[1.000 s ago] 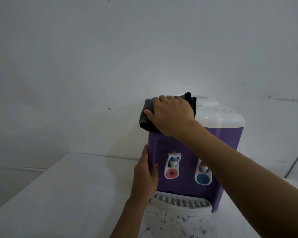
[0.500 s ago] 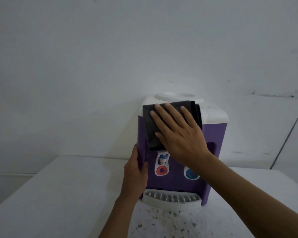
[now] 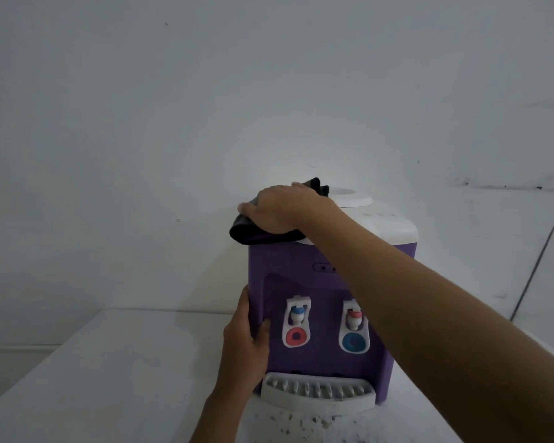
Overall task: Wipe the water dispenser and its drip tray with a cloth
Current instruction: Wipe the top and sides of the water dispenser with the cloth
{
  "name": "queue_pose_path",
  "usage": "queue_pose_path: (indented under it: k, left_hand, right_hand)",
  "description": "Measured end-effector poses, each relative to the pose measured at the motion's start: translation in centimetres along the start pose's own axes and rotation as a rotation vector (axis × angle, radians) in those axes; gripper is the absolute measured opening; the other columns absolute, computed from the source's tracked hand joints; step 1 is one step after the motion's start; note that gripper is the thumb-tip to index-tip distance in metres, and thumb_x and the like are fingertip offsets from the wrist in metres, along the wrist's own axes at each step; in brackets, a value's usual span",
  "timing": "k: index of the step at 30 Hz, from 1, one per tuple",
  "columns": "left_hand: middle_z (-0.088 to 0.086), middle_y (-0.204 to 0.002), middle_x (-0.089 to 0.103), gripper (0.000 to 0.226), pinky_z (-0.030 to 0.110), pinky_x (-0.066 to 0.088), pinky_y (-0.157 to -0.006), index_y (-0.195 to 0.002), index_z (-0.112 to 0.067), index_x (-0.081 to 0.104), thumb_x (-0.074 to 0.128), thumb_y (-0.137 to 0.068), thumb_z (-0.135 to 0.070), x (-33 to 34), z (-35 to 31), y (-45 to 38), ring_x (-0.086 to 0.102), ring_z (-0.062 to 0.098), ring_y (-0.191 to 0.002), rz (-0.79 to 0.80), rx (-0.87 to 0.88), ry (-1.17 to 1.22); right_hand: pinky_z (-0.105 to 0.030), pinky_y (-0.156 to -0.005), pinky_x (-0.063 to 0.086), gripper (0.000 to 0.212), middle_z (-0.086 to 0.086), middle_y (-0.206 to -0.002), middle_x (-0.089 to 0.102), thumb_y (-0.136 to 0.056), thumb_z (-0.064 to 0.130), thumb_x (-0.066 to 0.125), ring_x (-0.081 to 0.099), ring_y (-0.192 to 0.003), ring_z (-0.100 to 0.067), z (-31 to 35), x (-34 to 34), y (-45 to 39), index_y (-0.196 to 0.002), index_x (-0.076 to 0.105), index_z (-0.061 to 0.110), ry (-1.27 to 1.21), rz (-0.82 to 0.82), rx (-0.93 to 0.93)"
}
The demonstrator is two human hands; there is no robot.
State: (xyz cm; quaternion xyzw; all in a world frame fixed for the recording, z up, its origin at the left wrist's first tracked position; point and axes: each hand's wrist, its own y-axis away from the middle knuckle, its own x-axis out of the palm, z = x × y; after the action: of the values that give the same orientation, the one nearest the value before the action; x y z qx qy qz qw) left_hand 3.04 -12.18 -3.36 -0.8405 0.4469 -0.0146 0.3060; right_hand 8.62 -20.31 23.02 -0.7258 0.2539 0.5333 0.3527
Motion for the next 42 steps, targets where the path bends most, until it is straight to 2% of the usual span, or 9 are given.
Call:
queue_pose_path:
  k: [8,14,19,22,24,27,30,35,42]
  left_hand:
    - [-0.003,-0.146,0.057,0.07,-0.002,0.047,-0.084,-0.163,-0.025,0.03,0.064,-0.103,-0.014,-0.2,-0.2,0.0,0.057,0.007,-0.122,0.013,-0.002,0.006]
    - [0.003,-0.15,0.058,0.071,0.042,0.06,-0.101,-0.165,-0.022,0.028,0.063,-0.104,-0.014,-0.4,-0.3,0.0,0.064,0.019,-0.127,0.034,-0.008,0.025]
    - [0.001,-0.14,0.064,0.069,0.03,0.062,-0.093,-0.164,-0.022,0.031,0.062,-0.104,-0.01,-0.4,-0.3,0.0,0.068,0.013,-0.118,0.047,0.0,0.051]
    - [-0.001,-0.136,0.067,0.068,0.012,0.058,-0.083,-0.163,-0.023,0.033,0.062,-0.103,-0.009,-0.4,-0.3,0.0,0.069,0.011,-0.114,0.053,0.004,0.063]
    - [0.001,-0.135,0.067,0.067,0.01,0.057,-0.08,-0.163,-0.023,0.033,0.062,-0.104,-0.009,-0.2,-0.4,0.0,0.069,0.013,-0.113,0.051,-0.002,0.066]
    - [0.002,-0.134,0.066,0.067,0.005,0.055,-0.074,-0.163,-0.023,0.033,0.062,-0.104,-0.01,-0.1,-0.5,0.0,0.067,0.015,-0.11,0.045,-0.001,0.064]
    - [0.003,-0.135,0.066,0.067,0.003,0.054,-0.074,-0.163,-0.022,0.033,0.062,-0.104,-0.009,-0.2,-0.6,0.1,0.067,0.018,-0.112,0.047,-0.008,0.061]
    - [0.004,-0.134,0.067,0.066,0.007,0.056,-0.078,-0.163,-0.021,0.033,0.061,-0.104,-0.008,-0.3,-0.9,0.2,0.069,0.016,-0.111,0.057,-0.004,0.044]
    - [0.001,-0.131,0.068,0.065,0.027,0.062,-0.085,-0.161,-0.024,0.035,0.062,-0.104,-0.01,-0.6,-1.3,0.1,0.07,0.015,-0.11,0.065,-0.012,0.028]
  right_hand:
    - [-0.04,-0.108,0.043,0.062,-0.003,-0.138,0.062,-0.106,0.06,0.024,0.057,-0.128,-0.022,-1.6,4.1,6.6,-0.136,0.055,0.016,0.217,-0.497,-0.086]
    - [-0.041,-0.113,0.037,0.056,-0.003,-0.148,0.058,-0.11,0.052,0.034,0.052,-0.136,-0.023,-6.9,7.7,10.7,-0.146,0.053,0.014,0.097,-0.786,-0.1]
    - [-0.039,-0.107,0.04,0.048,0.004,-0.127,0.068,-0.109,0.051,0.031,0.058,-0.12,-0.018,-10.4,8.8,11.6,-0.129,0.062,0.02,-0.141,-0.903,0.057]
    - [-0.034,-0.083,0.044,0.039,0.01,-0.093,0.064,-0.108,0.048,0.032,0.057,-0.091,-0.015,-11.8,8.5,11.1,-0.093,0.06,0.026,-0.389,-0.921,0.282]
    - [-0.027,-0.074,0.041,0.036,0.012,-0.092,0.06,-0.105,0.05,0.033,0.057,-0.091,-0.015,-12.4,8.6,10.8,-0.088,0.056,0.028,-0.629,-0.924,0.435]
    - [-0.031,-0.094,0.045,0.041,0.012,-0.116,0.056,-0.105,0.055,0.03,0.054,-0.107,-0.01,-11.3,10.0,11.0,-0.116,0.058,0.028,-0.832,-0.986,0.519]
    - [-0.031,-0.119,0.032,0.059,0.006,-0.158,0.035,-0.108,0.058,0.024,0.034,-0.145,-0.011,-8.9,13.0,12.0,-0.157,0.03,0.025,-0.787,-1.076,0.49]
    - [-0.054,-0.128,0.012,0.075,-0.006,-0.174,-0.009,-0.108,0.056,0.014,-0.008,-0.16,-0.023,-6.6,17.4,12.9,-0.164,-0.003,0.009,-0.581,-1.025,0.498]
    - [-0.056,-0.128,0.006,0.07,-0.004,-0.171,0.02,-0.106,0.054,0.038,0.007,-0.16,-0.03,-5.6,14.7,11.1,-0.162,0.026,0.015,-0.212,-1.061,0.224]
